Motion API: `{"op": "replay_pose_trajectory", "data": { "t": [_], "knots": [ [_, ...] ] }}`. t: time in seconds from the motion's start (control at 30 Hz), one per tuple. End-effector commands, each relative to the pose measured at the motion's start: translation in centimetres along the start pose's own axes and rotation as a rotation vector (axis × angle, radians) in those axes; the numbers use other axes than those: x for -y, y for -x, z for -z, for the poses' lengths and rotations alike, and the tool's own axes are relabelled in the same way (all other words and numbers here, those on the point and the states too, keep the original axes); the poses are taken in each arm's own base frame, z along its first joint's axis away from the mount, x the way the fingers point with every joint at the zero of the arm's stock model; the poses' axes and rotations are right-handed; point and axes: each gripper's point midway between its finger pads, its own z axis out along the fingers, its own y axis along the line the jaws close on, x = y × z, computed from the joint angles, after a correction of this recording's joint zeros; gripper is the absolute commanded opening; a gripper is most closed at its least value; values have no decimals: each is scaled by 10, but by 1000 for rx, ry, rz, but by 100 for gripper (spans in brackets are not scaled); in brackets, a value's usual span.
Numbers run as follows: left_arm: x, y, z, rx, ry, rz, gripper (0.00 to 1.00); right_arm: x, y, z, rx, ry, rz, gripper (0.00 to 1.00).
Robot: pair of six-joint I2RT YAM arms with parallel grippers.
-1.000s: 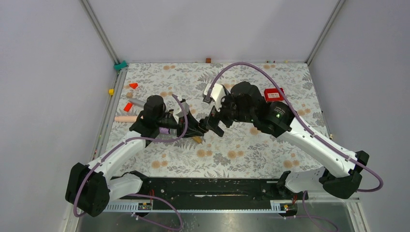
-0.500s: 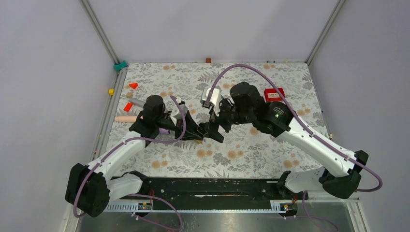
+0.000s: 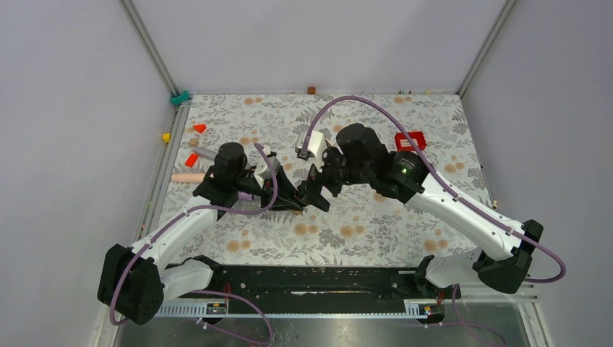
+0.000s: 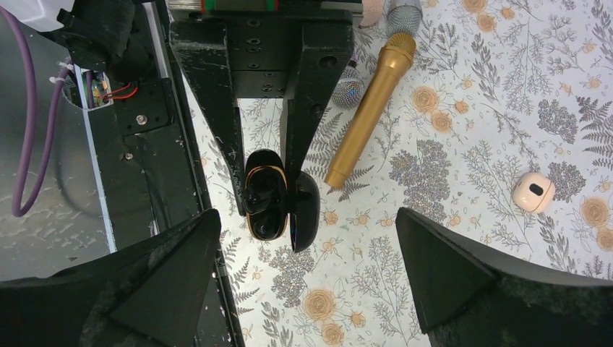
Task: Insert the wireless bluetooth earbuds into the charging case
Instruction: Close the charging case.
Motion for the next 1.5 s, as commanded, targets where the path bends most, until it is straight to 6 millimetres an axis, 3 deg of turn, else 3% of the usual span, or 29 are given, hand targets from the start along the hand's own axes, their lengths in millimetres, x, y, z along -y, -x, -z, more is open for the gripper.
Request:
{"op": "replay_pose_trajectory", "data": {
  "t": [0.0,1.07,1.47],
  "knots": [
    [9,12,0,21,-48,-92,0,8,7,-4,30,-34,-3,100],
    [9,13,0,21,-51,-91,0,31,-2,-5,-3,-151,37,99],
    [9,12,0,20,-48,-90,0,4,11,15,47,-29,47,99]
  ]
}}
